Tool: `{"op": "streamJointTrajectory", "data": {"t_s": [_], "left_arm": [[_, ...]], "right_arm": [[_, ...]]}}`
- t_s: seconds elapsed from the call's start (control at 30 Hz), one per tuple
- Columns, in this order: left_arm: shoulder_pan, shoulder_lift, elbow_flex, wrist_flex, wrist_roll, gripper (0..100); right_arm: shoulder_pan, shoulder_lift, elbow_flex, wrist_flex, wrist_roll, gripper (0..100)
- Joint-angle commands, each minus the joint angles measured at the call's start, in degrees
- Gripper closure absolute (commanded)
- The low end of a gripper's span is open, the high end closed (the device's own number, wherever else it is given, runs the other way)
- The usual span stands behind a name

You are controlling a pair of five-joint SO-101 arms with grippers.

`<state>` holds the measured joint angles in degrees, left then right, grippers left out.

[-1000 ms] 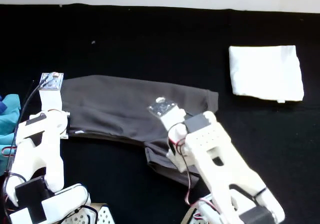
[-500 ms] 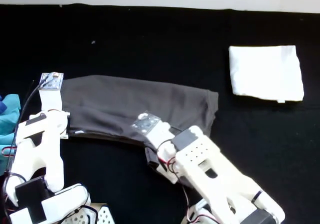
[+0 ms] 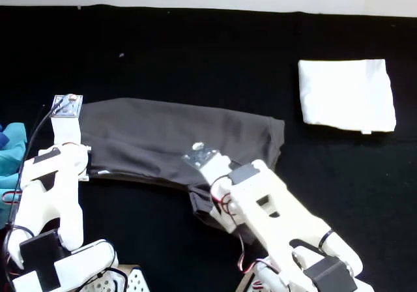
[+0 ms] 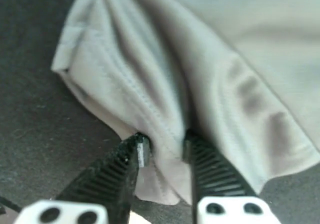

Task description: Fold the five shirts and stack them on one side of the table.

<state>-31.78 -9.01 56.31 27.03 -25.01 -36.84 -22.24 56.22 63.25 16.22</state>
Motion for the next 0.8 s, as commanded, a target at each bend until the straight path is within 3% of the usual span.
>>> {"op": "streamJointTrajectory", "data": {"t_s": [0.0,0.4,0.63,0.77], "left_arm": [[0.2,0.0,0.0,-1.7,-0.4,99],[0.2,0.0,0.0,-1.7,-0.4,99],[0.2,0.0,0.0,-1.7,-0.4,99],[0.2,0.0,0.0,-1.7,-0.4,99]], "right_arm": [[2.1,-1.7,-4.0,2.4,0.6,97.6],[2.1,-5.6,-7.3,6.0,0.6,98.8],[1.9,-5.3,-6.5,6.0,0.5,91.0],[2.0,-5.3,-6.3,5.7,0.7,91.4]]}}
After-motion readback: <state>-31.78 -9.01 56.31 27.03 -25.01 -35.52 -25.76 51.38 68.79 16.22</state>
